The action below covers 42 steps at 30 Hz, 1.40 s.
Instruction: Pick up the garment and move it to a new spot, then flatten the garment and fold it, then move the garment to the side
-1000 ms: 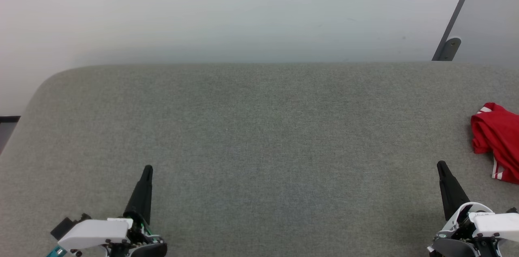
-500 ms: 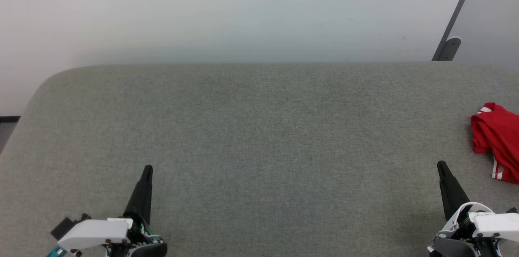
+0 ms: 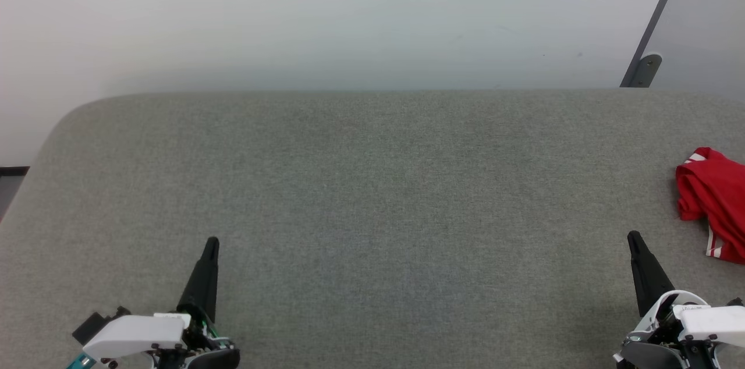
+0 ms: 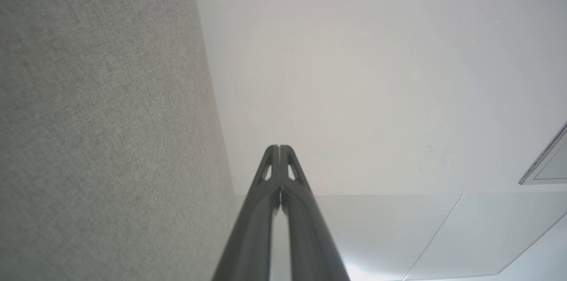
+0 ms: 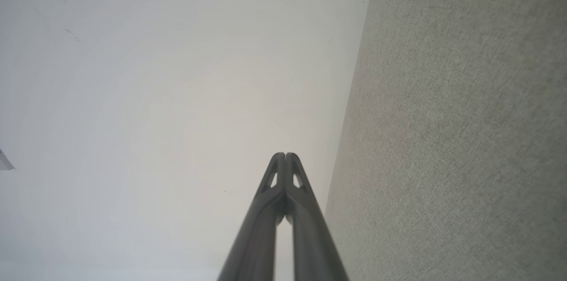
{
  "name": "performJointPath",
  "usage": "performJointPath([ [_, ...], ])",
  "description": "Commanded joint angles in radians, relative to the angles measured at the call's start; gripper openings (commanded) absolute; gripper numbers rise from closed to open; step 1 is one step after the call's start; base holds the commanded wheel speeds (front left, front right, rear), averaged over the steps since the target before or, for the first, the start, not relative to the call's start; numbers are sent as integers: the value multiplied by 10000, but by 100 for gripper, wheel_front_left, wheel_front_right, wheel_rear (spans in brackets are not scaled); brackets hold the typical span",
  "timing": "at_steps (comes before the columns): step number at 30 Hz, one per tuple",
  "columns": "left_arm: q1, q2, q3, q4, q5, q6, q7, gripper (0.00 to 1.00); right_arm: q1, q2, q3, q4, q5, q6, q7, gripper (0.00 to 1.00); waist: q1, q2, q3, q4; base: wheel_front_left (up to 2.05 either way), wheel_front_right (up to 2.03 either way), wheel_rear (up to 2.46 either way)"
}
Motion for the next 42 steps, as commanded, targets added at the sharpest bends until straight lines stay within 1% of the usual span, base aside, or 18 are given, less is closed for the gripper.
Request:
performJointPath([
  [1,-100,-19,29,15,45,-55,42,0,-26,41,-8,3,-4,-10,20,0,0,-1,0,0,0,0,0],
  [42,-105,-54,78,16,83,-56,65,0,-27,45,-11,3,-9,-10,26,0,0,-1,0,0,0,0,0],
])
